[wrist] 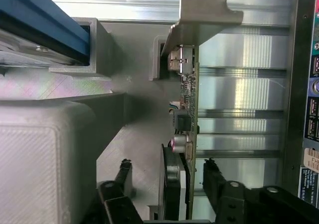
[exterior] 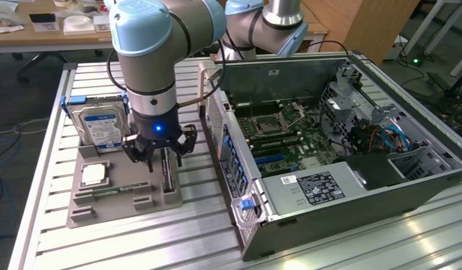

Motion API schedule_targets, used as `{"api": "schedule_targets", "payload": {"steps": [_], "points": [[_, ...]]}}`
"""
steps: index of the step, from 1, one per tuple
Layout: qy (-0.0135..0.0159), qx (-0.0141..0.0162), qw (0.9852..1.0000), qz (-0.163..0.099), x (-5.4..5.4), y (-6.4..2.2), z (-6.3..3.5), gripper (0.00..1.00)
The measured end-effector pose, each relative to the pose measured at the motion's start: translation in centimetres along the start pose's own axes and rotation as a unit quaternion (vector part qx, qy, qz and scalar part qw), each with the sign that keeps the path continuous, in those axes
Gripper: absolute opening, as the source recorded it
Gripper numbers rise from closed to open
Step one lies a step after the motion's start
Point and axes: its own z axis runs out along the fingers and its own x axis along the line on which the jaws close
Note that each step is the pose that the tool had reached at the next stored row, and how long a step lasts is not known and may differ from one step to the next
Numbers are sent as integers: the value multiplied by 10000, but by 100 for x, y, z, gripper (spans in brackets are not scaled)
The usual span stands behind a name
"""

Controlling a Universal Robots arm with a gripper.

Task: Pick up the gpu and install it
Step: 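Pick up the gpu and move the gpu toward the slot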

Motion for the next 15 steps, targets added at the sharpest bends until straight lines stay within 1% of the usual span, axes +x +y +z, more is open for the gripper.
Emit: {"api": "schedule_targets", "payload": {"steps": [1, 4, 5, 6, 15], "points": [[0, 0, 10000, 0, 0, 0, 0, 69], [0, 0, 10000, 0, 0, 0, 0, 51], [0, 0, 10000, 0, 0, 0, 0, 51], [0, 0, 10000, 0, 0, 0, 0, 44], [0, 0, 10000, 3, -15, 0, 0, 44]]}}
